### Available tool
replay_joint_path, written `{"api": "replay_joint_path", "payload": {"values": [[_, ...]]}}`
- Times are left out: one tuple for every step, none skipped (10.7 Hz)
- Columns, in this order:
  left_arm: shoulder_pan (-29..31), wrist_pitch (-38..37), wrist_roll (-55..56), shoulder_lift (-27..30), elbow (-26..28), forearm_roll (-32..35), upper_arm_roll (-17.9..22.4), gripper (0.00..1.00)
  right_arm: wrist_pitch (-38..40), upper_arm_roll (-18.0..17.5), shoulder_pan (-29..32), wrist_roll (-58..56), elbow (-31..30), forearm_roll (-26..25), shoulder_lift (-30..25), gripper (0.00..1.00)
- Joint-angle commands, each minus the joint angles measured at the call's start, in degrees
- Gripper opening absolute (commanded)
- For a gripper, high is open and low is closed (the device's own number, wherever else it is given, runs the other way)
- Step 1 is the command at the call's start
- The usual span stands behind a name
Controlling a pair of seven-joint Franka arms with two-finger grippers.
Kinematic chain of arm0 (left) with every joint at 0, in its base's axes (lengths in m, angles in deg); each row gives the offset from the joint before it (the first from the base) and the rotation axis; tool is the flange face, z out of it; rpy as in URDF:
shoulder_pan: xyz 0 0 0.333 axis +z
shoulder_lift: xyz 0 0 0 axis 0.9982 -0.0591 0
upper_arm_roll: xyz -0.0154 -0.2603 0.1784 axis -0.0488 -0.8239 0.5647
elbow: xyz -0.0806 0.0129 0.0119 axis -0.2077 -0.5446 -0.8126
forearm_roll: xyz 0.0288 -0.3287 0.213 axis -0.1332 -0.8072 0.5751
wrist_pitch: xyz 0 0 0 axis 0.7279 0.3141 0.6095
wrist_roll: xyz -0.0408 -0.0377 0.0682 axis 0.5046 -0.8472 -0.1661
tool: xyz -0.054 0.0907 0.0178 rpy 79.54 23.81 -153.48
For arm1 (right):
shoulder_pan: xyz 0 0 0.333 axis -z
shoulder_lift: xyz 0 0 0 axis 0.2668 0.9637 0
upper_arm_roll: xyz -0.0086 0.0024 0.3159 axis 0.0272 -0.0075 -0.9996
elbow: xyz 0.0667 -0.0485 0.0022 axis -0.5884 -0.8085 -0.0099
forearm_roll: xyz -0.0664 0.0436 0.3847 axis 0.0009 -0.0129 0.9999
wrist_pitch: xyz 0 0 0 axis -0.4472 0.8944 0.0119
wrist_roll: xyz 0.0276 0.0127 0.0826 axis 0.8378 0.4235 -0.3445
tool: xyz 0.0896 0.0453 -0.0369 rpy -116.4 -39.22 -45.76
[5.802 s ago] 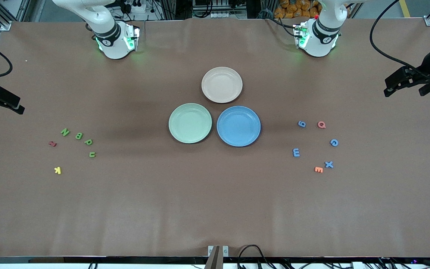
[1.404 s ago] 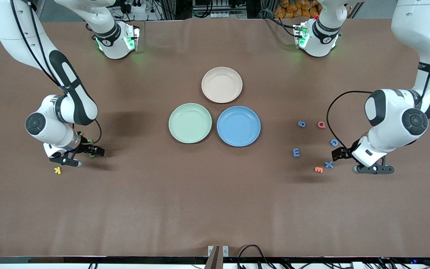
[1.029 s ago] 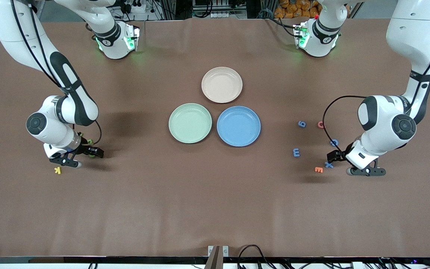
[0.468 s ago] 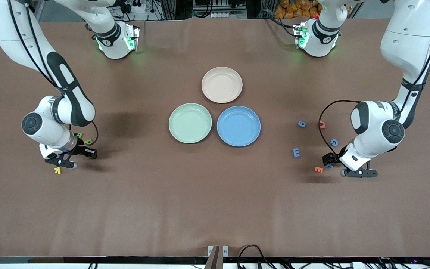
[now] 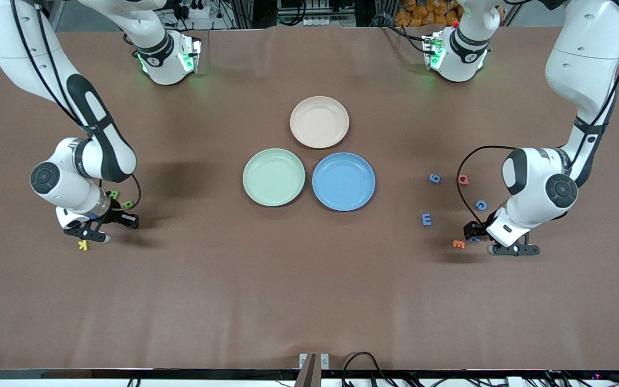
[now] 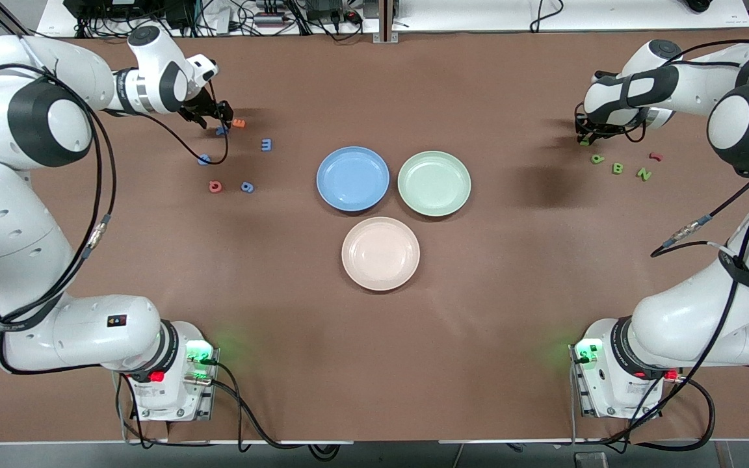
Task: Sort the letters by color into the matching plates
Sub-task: 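Grasp the green u with the right gripper while the left gripper descends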
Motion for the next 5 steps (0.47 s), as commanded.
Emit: {"api": "replay_joint_path", "payload": {"values": [[0.0,1.1,-0.5,-0.7,-0.1,0.8,-0.1,0.75,3.3,-0.8,-0.1,3.0,0.5,-0.2,-1.8,0.21],[0.0,1.5,-0.7,-0.8,-0.1,0.8,-0.1,0.72,4.7,-0.8,-1.1,5.2,0.6,-0.2,-2.7,0.21],[-0.1,1.5,-0.8,-0.9,-0.1,0.8,-0.1,0.71,5.6,-0.9,-2.2,6.6,0.6,-0.1,-3.6,0.21],[0.0,1.5,-0.8,-1.2,-0.1,0.9,-0.1,0.70,6.5,-0.9,-3.2,8.2,0.6,-0.1,-4.6,0.21],[0.0,1.6,-0.8,-1.3,-0.1,0.8,-0.1,0.69,7.9,-0.9,-4.7,10.0,0.6,0.1,-5.7,0.21]]}}
